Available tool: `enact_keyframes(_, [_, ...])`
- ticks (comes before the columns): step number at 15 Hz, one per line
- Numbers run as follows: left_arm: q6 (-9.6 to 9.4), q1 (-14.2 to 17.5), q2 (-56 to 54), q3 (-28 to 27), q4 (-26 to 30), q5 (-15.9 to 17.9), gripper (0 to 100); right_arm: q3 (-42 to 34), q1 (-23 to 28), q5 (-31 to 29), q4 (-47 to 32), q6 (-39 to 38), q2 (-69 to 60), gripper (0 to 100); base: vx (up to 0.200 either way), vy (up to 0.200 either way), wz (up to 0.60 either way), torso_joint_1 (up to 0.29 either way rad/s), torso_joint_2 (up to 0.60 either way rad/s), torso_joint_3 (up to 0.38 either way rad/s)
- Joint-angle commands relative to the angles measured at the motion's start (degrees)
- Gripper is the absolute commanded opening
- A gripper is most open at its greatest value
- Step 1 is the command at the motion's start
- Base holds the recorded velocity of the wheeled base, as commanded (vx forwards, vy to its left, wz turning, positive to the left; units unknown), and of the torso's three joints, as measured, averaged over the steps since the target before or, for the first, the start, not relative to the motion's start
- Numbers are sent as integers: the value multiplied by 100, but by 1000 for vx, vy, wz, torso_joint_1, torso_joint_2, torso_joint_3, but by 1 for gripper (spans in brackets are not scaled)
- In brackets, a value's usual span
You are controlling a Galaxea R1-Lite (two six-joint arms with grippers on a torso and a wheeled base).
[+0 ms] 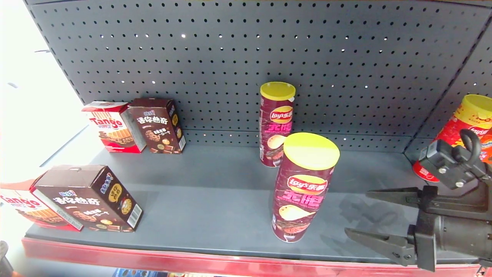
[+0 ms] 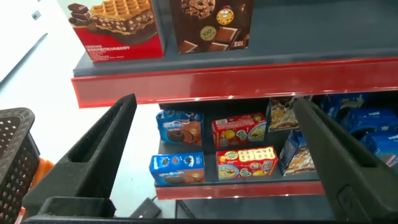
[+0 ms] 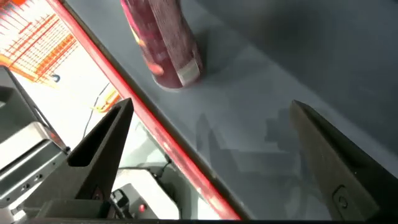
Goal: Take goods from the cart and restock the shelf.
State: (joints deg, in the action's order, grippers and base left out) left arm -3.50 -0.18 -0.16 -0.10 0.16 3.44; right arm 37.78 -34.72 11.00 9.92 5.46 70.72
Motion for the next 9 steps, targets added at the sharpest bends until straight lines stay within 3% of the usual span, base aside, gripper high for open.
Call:
enact_keyframes(1, [-2, 1, 16, 1, 2, -1, 100, 291, -132, -19, 1, 148, 504, 100, 0, 0, 0, 0, 0, 0])
enact_keyframes(9, [7, 1, 16, 1, 2, 25, 100, 502, -237, -1, 1, 482, 856, 100, 0, 0, 0, 0, 0, 0])
